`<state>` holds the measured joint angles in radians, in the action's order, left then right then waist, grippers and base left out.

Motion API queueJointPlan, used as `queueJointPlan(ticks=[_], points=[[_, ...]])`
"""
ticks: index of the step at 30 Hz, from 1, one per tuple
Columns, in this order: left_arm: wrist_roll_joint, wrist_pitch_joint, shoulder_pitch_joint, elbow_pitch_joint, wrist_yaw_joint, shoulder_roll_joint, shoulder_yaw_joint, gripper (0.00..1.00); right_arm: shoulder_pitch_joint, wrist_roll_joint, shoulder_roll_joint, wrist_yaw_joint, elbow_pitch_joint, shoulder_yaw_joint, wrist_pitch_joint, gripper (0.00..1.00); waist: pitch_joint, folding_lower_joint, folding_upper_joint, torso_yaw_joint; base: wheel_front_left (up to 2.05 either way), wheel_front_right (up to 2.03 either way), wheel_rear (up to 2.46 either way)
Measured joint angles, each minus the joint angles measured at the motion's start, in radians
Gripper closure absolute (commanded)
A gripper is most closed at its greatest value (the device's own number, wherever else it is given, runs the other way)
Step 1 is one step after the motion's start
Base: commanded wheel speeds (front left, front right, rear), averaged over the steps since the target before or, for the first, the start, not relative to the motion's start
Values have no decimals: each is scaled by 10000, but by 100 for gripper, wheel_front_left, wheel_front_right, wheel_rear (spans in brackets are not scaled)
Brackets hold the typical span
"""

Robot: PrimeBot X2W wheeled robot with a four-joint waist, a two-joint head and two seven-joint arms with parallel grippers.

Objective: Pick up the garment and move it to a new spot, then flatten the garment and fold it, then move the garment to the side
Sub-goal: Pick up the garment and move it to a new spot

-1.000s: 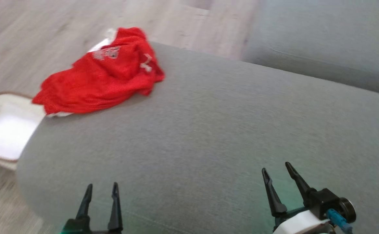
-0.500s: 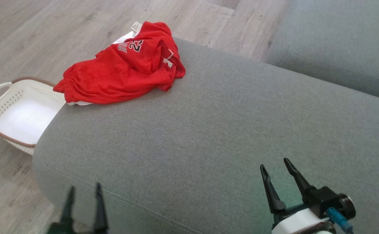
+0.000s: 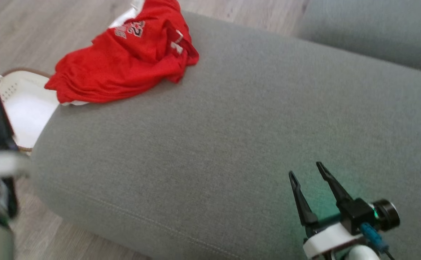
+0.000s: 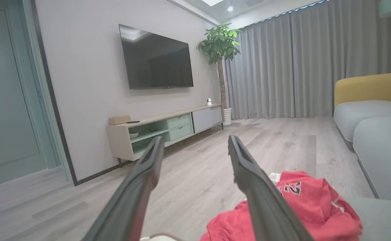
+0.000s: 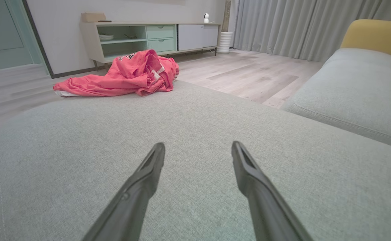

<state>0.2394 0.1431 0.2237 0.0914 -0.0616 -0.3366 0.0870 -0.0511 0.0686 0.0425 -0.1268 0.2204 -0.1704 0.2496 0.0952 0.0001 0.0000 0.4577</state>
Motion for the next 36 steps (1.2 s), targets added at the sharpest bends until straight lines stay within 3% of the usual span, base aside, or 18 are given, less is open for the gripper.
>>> queueJointPlan(ticks=[4,7,11,15,26,35,36], points=[[598,-840,1816,1122,531,-499,128,0,376,430,4,0,-188,-8,-79,0,530,0,0,-183,0,0,0],[1427,-1569,2802,2564,892,-556,328,0,634,782,12,0,-472,113,-291,0,985,1,0,-371,0,0,0],[1490,-2337,3761,4539,1141,-817,169,0,801,1231,33,0,-828,213,-579,0,1658,1,0,-624,0,0,0],[1689,-2566,4364,5743,1162,-767,130,0,868,1490,35,0,-1172,242,-752,0,2181,1,0,-821,0,0,0],[1845,-2832,6271,8636,1676,211,-690,0,1252,1987,58,0,-2424,694,-1108,0,4155,1,0,-1460,0,0,0],[1944,-3045,7193,9977,1766,161,-872,0,1399,1981,46,-2,-3068,696,-1091,0,4948,-3,0,-1810,0,0,0],[2010,-3047,7311,10094,1774,128,-872,17,1421,1981,42,-2,-3099,702,-1089,0,4993,-2,0,-1840,0,0,0]])
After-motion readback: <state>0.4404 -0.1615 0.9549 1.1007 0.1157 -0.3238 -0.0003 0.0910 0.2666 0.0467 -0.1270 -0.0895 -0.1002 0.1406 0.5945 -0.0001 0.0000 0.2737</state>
